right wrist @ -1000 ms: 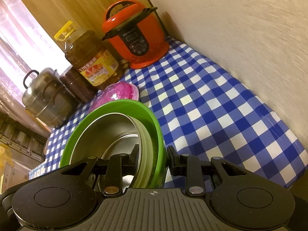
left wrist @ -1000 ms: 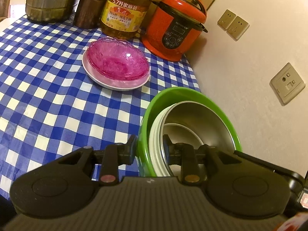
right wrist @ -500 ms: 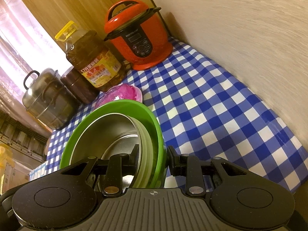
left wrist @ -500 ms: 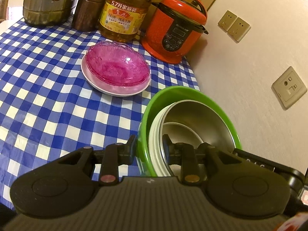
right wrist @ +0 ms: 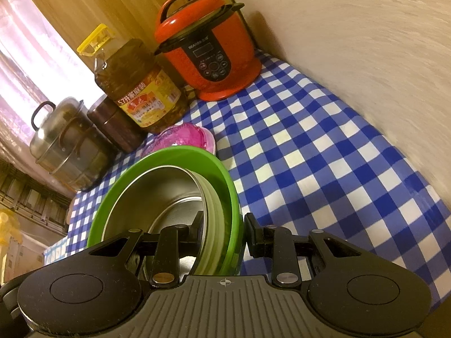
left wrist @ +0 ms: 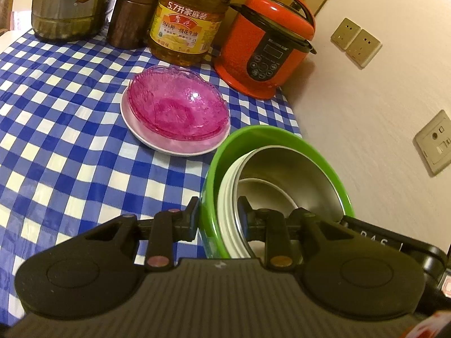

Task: Organize plates and bowls
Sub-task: 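Lower the nested bowls onto the pink dishes on the white plate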

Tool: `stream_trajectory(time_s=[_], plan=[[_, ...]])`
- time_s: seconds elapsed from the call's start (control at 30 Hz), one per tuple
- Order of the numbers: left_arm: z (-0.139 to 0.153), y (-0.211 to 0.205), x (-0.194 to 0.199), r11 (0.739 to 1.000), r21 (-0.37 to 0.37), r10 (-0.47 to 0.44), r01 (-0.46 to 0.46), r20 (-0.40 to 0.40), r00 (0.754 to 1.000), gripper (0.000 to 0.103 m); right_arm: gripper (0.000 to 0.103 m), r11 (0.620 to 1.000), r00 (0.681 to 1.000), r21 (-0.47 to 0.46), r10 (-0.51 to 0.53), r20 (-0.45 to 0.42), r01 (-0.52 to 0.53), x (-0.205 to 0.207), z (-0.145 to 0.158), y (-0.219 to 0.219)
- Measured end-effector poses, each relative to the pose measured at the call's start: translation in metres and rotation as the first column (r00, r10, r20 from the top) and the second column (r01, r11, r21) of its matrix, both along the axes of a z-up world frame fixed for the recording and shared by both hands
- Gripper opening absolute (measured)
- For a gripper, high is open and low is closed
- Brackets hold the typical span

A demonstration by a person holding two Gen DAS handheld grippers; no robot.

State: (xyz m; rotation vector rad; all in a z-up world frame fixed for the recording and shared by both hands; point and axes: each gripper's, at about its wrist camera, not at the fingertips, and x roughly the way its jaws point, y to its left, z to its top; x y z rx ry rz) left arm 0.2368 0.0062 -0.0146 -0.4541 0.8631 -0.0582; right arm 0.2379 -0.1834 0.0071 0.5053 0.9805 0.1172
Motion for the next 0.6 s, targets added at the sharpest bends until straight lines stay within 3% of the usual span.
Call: stream_trajectory(time_s=[0.6], plan=[[-0.005, 0.016, 0.055, 1.000, -0.002, 0.017, -0.017, -0.011, 1.000, 0.025, 0.029, 1.000, 1.000, 0.007, 0.027, -0.017, -0.027, 0.058, -0.012, 0.012]])
